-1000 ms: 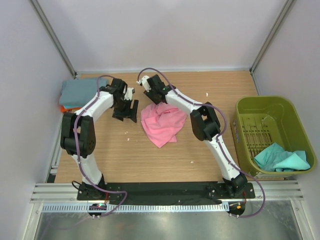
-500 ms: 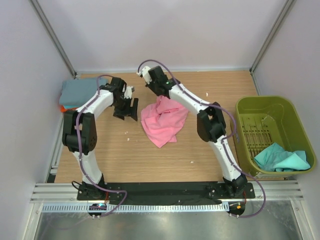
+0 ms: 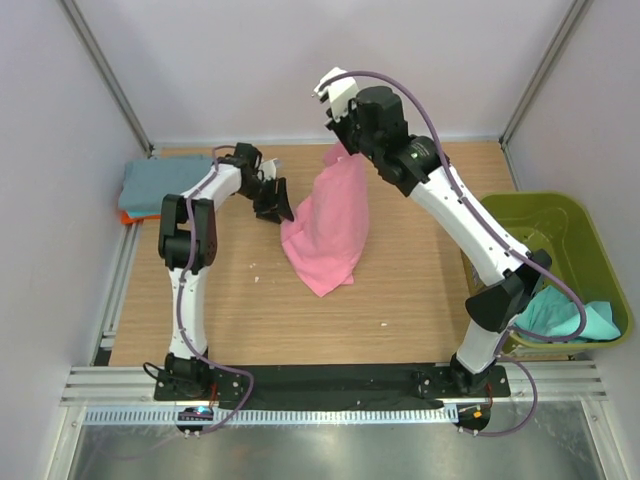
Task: Fold and stack the t-shirts
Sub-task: Flatten the tshirt out
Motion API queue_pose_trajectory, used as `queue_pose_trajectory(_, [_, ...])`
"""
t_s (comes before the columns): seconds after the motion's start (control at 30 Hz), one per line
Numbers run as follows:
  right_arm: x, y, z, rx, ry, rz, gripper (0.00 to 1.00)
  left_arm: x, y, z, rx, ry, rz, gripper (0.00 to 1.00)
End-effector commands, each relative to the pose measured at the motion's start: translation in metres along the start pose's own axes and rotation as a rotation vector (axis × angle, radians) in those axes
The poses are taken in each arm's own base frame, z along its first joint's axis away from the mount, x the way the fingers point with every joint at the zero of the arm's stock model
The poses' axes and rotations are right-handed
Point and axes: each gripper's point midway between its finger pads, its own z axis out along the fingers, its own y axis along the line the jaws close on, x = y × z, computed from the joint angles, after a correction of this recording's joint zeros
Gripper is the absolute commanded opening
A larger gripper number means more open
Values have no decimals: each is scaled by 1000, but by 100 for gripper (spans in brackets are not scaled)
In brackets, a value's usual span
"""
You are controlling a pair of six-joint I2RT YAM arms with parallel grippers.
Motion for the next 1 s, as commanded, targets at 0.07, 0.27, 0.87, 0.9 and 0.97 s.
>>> queue_pose_trajectory(0.07, [42, 6, 0, 12, 120, -27, 1, -8, -28, 8, 136, 10, 33, 38])
queue_pose_trajectory(0.27, [36, -3, -10, 42, 108, -42, 1, 1, -34, -2, 141, 27, 33, 0])
queue_pose_trajectory(0.87, [16, -112, -130, 293, -62, 85, 1, 18, -163, -302, -84, -464, 577, 0])
queue_pose_trajectory(0.9, [22, -109, -136, 288, -62, 87, 1, 25, -163, -304, -87, -457, 574, 0])
queue_pose_trajectory(0.97, [37, -100, -149, 270, -65, 93, 1, 40, -161, -307, -100, -441, 570, 0])
